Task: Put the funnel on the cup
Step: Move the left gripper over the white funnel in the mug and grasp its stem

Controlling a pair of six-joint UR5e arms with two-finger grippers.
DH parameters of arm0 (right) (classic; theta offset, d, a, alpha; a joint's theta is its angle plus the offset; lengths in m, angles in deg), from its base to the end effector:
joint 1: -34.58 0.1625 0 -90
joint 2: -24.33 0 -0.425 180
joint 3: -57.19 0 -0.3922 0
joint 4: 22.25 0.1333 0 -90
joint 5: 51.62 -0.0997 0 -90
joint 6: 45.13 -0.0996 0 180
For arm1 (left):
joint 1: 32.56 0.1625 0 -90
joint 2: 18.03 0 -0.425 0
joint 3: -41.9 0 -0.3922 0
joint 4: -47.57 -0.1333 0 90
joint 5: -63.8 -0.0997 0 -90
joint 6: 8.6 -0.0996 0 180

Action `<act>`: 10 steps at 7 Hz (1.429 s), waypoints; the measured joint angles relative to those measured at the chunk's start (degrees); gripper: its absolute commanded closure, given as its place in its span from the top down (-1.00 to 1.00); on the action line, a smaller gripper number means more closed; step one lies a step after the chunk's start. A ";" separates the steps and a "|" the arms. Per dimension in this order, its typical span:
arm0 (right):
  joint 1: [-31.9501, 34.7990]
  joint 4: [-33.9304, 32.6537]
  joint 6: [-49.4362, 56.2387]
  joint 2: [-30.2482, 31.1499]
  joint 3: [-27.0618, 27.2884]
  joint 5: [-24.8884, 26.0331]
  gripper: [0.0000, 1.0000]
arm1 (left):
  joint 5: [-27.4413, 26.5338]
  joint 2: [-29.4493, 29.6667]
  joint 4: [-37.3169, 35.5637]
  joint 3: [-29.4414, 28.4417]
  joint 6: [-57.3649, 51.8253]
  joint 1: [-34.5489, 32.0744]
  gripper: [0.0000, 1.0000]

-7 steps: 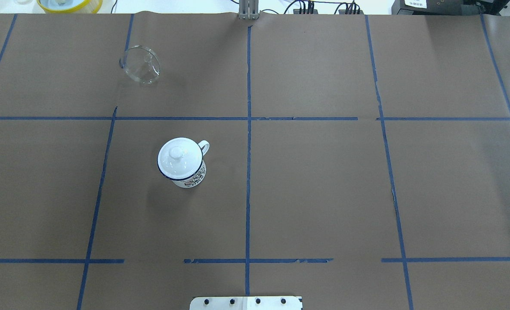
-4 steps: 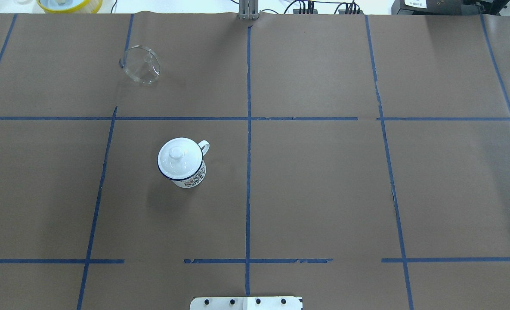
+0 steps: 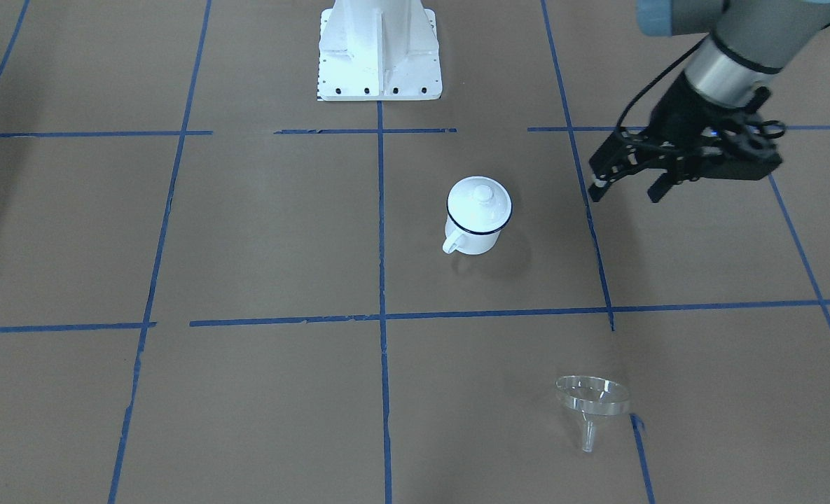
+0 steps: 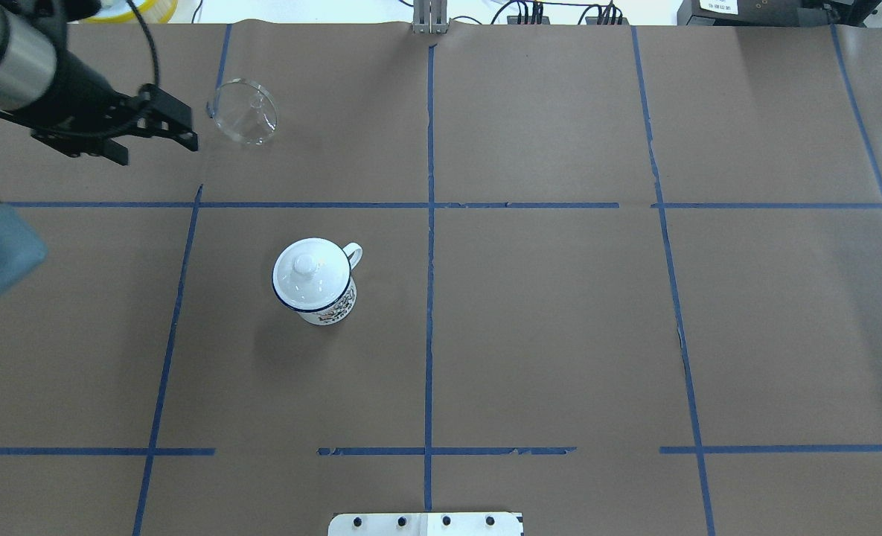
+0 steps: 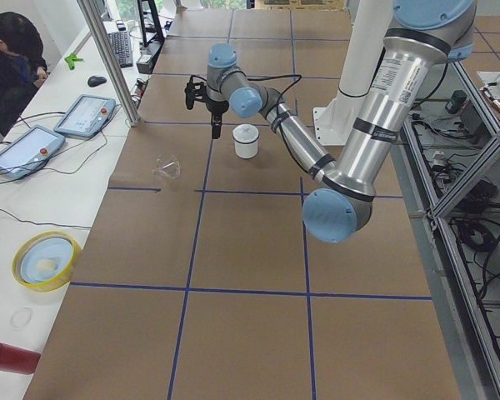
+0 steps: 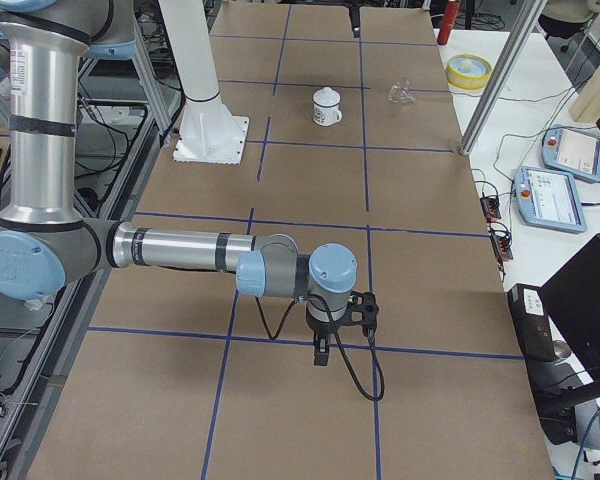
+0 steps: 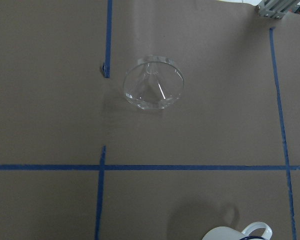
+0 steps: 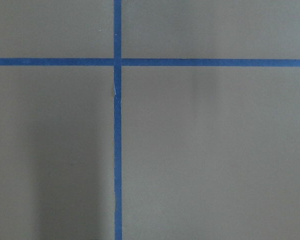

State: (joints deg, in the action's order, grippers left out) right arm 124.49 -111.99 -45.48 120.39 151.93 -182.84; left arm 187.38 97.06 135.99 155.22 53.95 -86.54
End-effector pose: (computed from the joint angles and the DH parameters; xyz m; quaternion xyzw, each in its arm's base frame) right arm 0.0670 -0.4456 0.6709 -0.0100 -0.3520 0.0054 0.9359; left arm 0.2715 -0.5064 0.2381 0.0472 0.4613 -0.0899 0.8814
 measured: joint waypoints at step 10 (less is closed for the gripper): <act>0.00 0.00 0.00 0.00 0.00 0.00 1.00 | -11.40 10.64 -8.73 -7.83 16.27 17.69 1.00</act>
State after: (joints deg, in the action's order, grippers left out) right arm 124.49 -111.99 -45.48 120.39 151.93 -182.84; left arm 175.98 107.71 127.26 147.39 70.23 -68.86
